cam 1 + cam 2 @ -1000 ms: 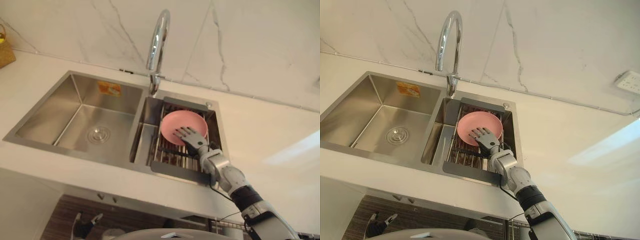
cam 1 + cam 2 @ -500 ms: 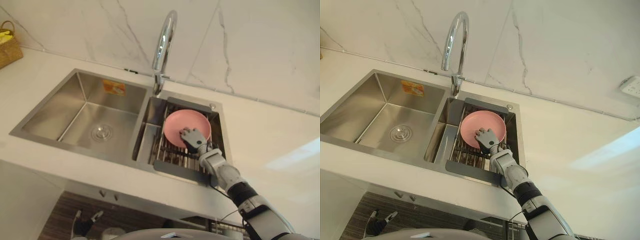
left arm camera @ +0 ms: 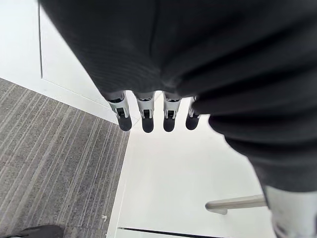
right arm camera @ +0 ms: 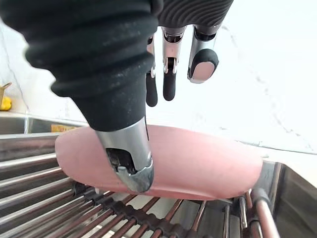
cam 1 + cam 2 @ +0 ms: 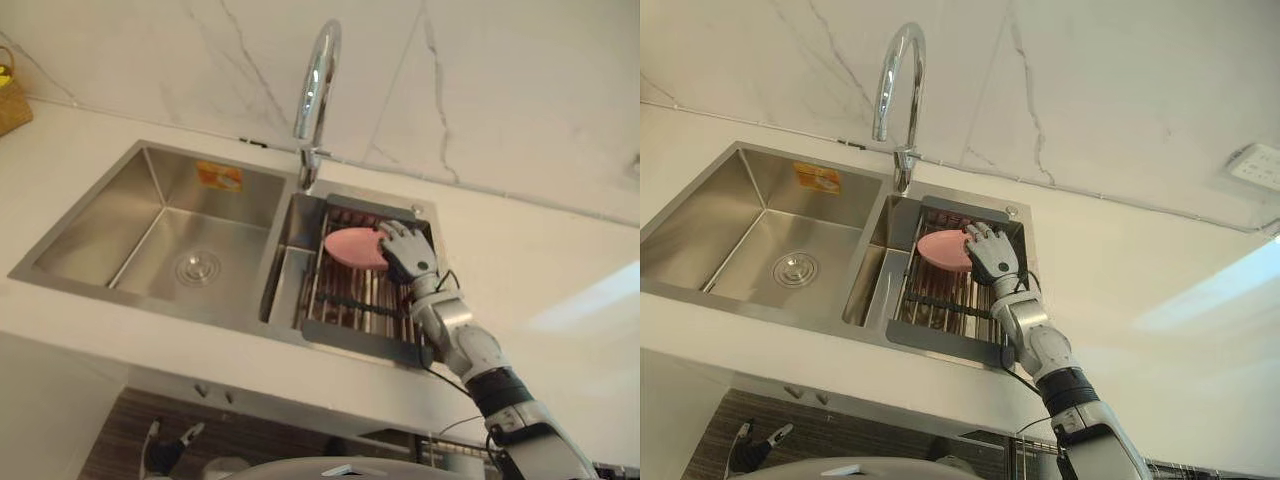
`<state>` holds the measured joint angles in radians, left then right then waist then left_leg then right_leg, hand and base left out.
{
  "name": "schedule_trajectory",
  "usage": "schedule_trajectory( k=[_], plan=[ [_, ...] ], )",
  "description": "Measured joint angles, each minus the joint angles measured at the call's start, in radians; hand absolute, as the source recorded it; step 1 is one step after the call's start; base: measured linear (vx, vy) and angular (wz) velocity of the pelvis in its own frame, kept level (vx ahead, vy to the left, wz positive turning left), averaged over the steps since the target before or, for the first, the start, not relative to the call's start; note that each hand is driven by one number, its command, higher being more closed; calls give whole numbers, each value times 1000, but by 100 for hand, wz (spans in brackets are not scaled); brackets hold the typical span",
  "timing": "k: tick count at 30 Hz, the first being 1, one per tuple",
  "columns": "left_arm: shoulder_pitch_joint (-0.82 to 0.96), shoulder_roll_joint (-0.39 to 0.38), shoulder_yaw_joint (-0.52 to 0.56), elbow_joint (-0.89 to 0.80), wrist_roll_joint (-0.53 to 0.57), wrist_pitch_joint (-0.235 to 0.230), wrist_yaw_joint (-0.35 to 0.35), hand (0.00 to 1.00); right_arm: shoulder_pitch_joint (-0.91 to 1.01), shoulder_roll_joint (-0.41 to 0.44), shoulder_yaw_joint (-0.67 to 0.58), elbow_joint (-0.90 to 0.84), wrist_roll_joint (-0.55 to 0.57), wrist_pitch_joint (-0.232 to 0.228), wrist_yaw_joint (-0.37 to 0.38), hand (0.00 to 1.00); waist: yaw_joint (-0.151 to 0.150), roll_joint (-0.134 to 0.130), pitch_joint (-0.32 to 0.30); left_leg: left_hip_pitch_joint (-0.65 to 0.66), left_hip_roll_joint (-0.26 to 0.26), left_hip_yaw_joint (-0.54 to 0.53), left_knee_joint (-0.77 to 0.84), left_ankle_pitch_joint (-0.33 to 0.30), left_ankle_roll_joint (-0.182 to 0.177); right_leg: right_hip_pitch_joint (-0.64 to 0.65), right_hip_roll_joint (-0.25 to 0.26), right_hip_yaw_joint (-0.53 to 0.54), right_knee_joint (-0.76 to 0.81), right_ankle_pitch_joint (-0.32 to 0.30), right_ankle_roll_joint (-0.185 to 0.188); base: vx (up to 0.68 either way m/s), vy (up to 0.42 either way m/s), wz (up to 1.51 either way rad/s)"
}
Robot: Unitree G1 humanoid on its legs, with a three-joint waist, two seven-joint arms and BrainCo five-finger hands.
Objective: Walk over to the sink, pick up the cup, carry it to the dishwasher, place the cup inside the dishwasher, then close the dishwasher door
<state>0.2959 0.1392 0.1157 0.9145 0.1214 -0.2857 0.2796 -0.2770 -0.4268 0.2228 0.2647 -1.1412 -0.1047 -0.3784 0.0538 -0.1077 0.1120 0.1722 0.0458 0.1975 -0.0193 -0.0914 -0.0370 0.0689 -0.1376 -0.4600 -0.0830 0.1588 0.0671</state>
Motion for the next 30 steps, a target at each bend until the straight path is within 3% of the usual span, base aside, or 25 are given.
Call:
schedule_trajectory(
  k=[9,12,13,17,21,30],
  plan=[
    [0,0,0,-2,0,-10,2,0,39,-16,-43,-61,89,-31,4,100,-5,13,7,6,3,11,2,-6,-2,0,4,8,0,-1,1,1,0,-2],
    [-1,0,-1,-2,0,-10,2,0,42,-16,-44,-61,125,-33,53,100,-6,13,7,6,3,13,2,-6,-2,0,4,9,0,-1,1,0,0,0],
    [0,0,0,-2,0,-10,2,0,42,-16,-44,-61,136,-33,65,0,-6,13,7,7,3,14,2,-6,-2,0,4,9,0,-1,1,0,0,0],
    [0,0,0,-2,-1,-10,2,0,46,-16,-49,-68,247,-31,142,0,-7,14,7,7,3,14,5,-6,-2,0,4,10,0,-1,1,0,0,0],
    [13,-1,0,-1,-1,-10,11,0,128,-15,-107,-212,333,-36,203,0,-10,20,6,6,4,15,8,-8,-2,1,4,11,0,-1,1,0,0,0],
    [14,-2,1,-1,-1,-19,19,0,234,-14,-129,-338,329,-75,270,0,-29,25,2,6,6,23,16,-15,-2,0,5,18,0,0,1,-4,2,-2]
  ],
)
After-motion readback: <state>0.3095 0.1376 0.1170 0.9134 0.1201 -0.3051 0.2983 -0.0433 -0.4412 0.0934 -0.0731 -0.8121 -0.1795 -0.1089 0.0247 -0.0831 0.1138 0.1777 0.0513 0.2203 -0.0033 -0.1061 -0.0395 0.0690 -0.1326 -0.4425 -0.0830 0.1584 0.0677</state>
